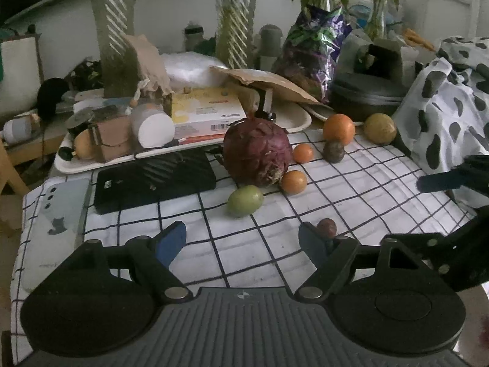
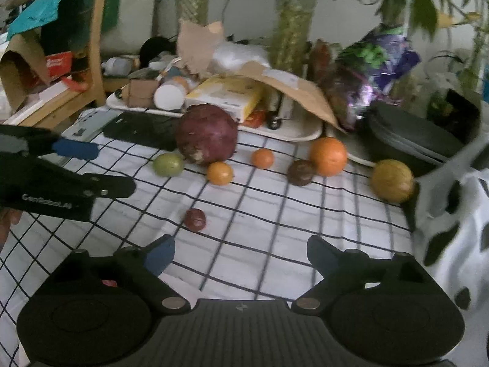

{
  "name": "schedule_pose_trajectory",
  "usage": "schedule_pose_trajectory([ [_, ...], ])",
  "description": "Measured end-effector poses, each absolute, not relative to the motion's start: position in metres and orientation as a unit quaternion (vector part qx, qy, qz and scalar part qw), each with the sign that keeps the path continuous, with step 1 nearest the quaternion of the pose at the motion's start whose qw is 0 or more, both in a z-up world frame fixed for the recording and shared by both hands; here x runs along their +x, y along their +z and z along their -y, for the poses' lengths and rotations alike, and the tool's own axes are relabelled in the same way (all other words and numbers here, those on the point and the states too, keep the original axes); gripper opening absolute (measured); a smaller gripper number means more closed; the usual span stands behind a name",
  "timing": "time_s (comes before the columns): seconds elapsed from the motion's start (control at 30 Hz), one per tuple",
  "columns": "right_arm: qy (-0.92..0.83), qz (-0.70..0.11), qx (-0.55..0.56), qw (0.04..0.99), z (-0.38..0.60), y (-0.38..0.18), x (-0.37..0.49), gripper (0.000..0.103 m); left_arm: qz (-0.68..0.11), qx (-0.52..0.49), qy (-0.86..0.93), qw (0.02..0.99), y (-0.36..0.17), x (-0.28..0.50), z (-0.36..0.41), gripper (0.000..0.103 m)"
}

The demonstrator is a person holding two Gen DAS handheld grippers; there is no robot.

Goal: Organize fruits
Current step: 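Move left tool toward a small green fruit while right tool moves toward a dark red plum, then close right tool on the dark red plum while left tool grasps the small green fruit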

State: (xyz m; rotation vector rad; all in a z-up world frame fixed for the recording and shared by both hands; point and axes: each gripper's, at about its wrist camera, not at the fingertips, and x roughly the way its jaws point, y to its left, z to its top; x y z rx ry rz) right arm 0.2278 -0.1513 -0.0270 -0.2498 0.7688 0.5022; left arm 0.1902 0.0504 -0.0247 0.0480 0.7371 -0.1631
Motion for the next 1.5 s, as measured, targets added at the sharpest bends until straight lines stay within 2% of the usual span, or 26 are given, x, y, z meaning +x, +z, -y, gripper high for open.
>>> schedule_pose_trajectory([
  [0.17,0.266,-0.383,-0.132,0.875,0.137,-0.035,0.238,0.082,-0.363,0.030,-0.078,0.928,-0.027,0.201,-0.052,0.080],
  [0.3,0.290,-0.391,-0.128,0.864,0.129,-0.039,0.247,0.069,-0.365,0.024,-0.072,0.928,-0.028,0.208,-0.058,0.080],
  [0.47,0.306,-0.398,-0.129,0.855,0.116,-0.044,0.257,0.062,-0.369,0.016,-0.063,0.927,-0.030,0.216,-0.065,0.080],
  [0.63,0.318,-0.407,-0.140,0.845,0.104,-0.050,0.264,0.046,-0.369,0.018,-0.060,0.927,-0.029,0.218,-0.068,0.080],
  [0.87,0.319,-0.417,-0.135,0.840,0.100,-0.056,0.271,0.034,-0.371,0.021,-0.062,0.926,-0.030,0.218,-0.067,0.080],
  [0.93,0.318,-0.421,-0.131,0.839,0.100,-0.056,0.271,0.025,-0.371,0.021,-0.065,0.926,-0.030,0.218,-0.066,0.080],
  [1.13,0.316,-0.417,-0.143,0.840,0.099,-0.058,0.267,0.022,-0.372,0.029,-0.073,0.925,-0.033,0.217,-0.061,0.080],
  [1.5,0.298,-0.393,-0.133,0.860,0.120,-0.044,0.269,0.022,-0.357,0.047,-0.110,0.926,-0.040,0.220,-0.048,0.080],
])
